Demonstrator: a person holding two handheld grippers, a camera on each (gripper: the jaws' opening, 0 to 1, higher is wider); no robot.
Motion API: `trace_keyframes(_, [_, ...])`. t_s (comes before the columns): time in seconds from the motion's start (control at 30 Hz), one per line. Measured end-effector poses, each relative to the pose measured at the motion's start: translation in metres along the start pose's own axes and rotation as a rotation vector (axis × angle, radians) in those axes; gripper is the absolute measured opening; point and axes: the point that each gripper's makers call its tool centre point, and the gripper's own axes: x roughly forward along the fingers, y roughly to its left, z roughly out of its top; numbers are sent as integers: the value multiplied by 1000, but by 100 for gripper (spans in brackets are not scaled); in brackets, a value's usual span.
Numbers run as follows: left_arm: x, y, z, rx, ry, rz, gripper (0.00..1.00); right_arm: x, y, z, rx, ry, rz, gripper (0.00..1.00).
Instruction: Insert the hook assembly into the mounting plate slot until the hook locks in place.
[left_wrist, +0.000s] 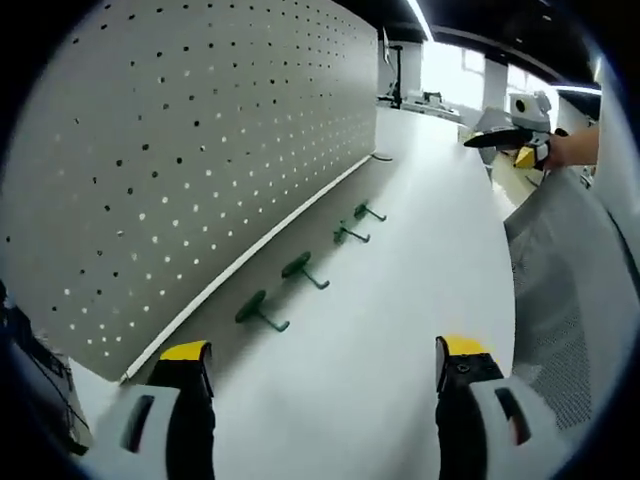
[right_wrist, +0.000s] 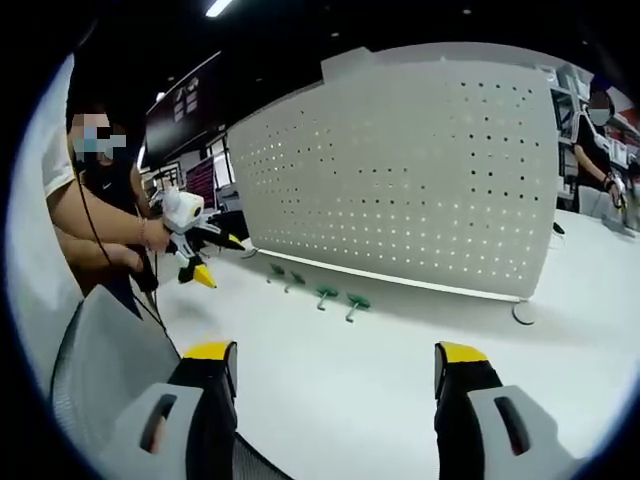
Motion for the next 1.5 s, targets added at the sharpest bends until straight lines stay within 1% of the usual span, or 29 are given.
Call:
trace_keyframes(0.23, [12,3,0,102,62,-49,95,-2,1,-3,-3,9,1,78])
trace_keyframes(0.4, [17,8,0,137,93,-69,95,-3,1,-5,-4,13,1,78])
trace_keyframes(0.5, [19,9,0,179,119,-87,95,-3,2,-7,-4,19,4,78])
trace_keyframes(0.67, [24,12,-2,208,148,-113,94,-2,4,-9,-7,23,10,78])
trace_keyframes(0.87, [30,15,0,232,167,-133,94,-4,4,-13,-7,34,15,78])
trace_keyframes(1.0, [33,17,-1,267,189,-145,94,-6,3,-16,-8,46,17,78])
trace_keyframes(1.23, [40,18,-2,298,209,-179,94,-6,1,-15,-9,46,13,78])
trace_keyframes(1.3, [42,20,-4,318,226,-183,94,-6,1,-15,-9,48,15,77])
trace_keyframes(1.5, [48,24,-5,349,253,-210,93,-6,2,-17,-4,51,16,77])
